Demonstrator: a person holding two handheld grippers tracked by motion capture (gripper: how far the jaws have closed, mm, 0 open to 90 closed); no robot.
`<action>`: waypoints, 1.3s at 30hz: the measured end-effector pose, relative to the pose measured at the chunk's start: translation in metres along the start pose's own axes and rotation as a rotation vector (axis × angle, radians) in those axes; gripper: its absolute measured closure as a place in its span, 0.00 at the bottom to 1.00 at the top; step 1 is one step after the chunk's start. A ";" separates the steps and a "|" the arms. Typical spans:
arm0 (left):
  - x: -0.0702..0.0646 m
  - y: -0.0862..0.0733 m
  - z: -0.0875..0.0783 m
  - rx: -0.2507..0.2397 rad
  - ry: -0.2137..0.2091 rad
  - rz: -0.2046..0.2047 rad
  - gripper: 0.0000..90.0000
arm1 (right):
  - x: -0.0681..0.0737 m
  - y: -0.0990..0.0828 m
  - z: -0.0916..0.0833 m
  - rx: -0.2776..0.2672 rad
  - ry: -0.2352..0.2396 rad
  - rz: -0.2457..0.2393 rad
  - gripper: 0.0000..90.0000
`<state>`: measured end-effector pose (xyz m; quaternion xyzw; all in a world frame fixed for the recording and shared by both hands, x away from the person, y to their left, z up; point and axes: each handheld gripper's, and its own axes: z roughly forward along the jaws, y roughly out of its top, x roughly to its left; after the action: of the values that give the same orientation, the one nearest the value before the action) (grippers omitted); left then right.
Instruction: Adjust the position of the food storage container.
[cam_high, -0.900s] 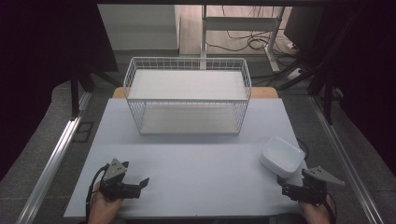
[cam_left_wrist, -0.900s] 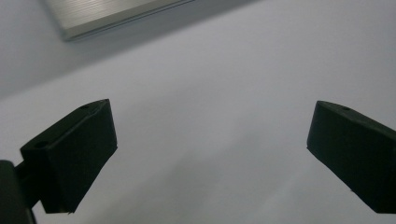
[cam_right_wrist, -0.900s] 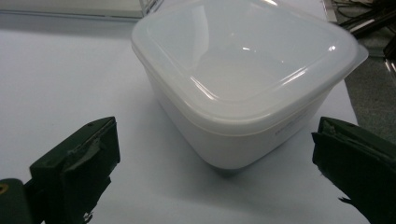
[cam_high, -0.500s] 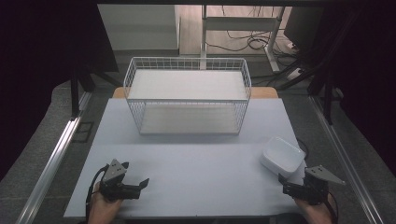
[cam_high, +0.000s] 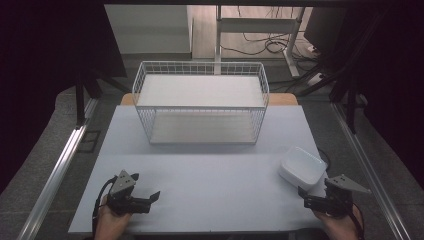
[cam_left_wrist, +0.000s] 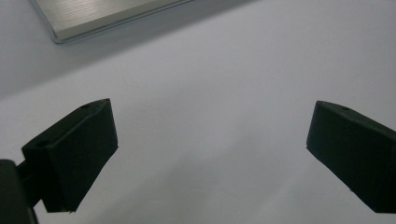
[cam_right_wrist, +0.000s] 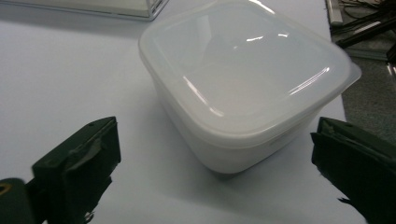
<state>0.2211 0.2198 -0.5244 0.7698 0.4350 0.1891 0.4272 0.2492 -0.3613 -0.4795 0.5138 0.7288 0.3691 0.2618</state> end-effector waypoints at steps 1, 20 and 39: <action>0.001 0.000 0.000 -0.003 0.006 -0.002 0.01 | -0.001 0.002 -0.001 -0.003 -0.011 -0.003 0.06; 0.002 0.001 0.001 -0.011 -0.003 -0.017 0.01 | -0.046 0.031 0.016 -0.015 -0.109 0.060 0.99; 0.003 0.001 0.005 0.006 -0.013 -0.026 0.01 | -0.068 0.033 0.039 0.045 -0.102 0.187 1.00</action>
<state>0.2268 0.2193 -0.5268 0.7664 0.4428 0.1774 0.4302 0.3197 -0.4083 -0.4759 0.6033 0.6716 0.3488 0.2515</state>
